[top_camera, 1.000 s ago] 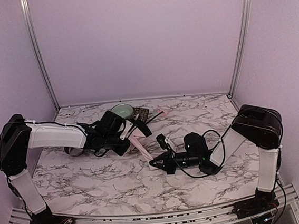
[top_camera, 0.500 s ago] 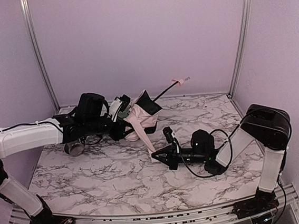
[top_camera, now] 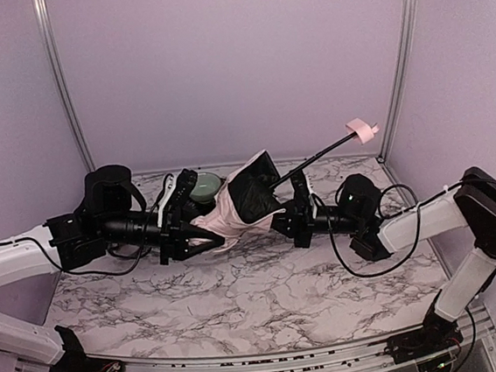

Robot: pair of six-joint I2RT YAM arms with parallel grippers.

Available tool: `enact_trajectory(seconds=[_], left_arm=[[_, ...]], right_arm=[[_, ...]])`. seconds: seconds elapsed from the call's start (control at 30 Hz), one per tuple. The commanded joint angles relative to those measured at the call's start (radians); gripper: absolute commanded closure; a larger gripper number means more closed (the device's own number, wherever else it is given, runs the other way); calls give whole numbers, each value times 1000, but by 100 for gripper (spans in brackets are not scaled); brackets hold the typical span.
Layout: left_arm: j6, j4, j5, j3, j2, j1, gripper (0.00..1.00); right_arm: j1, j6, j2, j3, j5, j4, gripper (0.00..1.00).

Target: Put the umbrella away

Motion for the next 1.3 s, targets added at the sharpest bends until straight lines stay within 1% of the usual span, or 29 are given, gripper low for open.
enact_trajectory(seconds=[0.0,0.07,0.1,0.17,0.23,0.3,0.4,0.5,0.6,0.67,0.8,0.83,0.93,1.03,1.13,1.2,1.27], left_arm=[[196,-51,377,34,-98,-81,100],[331,-244,375,71,-72,-108,100],[382,-315,361,80,-62,-117,100],[475,-408,340,79,-58,-119,100],[580,-493,303,80,-60,-129,100],[645,-547,254,79,-65,-150,100],[744,-649,129,71,-57,-186,100],[772,-697,53,53,-48,-225,100],[776,-721,-10,46,-27,-256,100],[780,-724,-59,50,-7,-271,100],[775,-734,-116,101,63,-274,100],[772,-740,-134,123,90,-274,100],[759,-766,-170,206,173,-273,100],[762,-777,-226,273,213,-273,100],[767,-776,-301,311,237,-273,100],[762,-780,-305,340,263,-274,100],[774,-797,-295,344,302,-277,100]], right_arm=[[-103,-196,-68,114,28,-370,100],[-105,-298,-118,175,-10,-472,100],[-105,-333,-145,199,-22,-516,100],[-104,-401,-192,241,-47,-592,100],[-106,-469,-229,285,-75,-662,100],[-106,-540,-253,331,-125,-767,100],[-106,-635,-264,399,-211,-924,100],[-106,-694,-278,455,-231,-1033,100],[-101,-717,-305,459,-177,-1027,100],[-74,-737,-316,447,-89,-998,100],[14,-799,-313,428,140,-913,100],[28,-816,-308,428,165,-896,100],[35,-831,-287,444,201,-867,100],[18,-852,-272,469,258,-866,100],[-25,-842,-246,503,214,-863,100],[-57,-821,-227,527,168,-852,100],[-73,-811,-215,541,163,-819,100]])
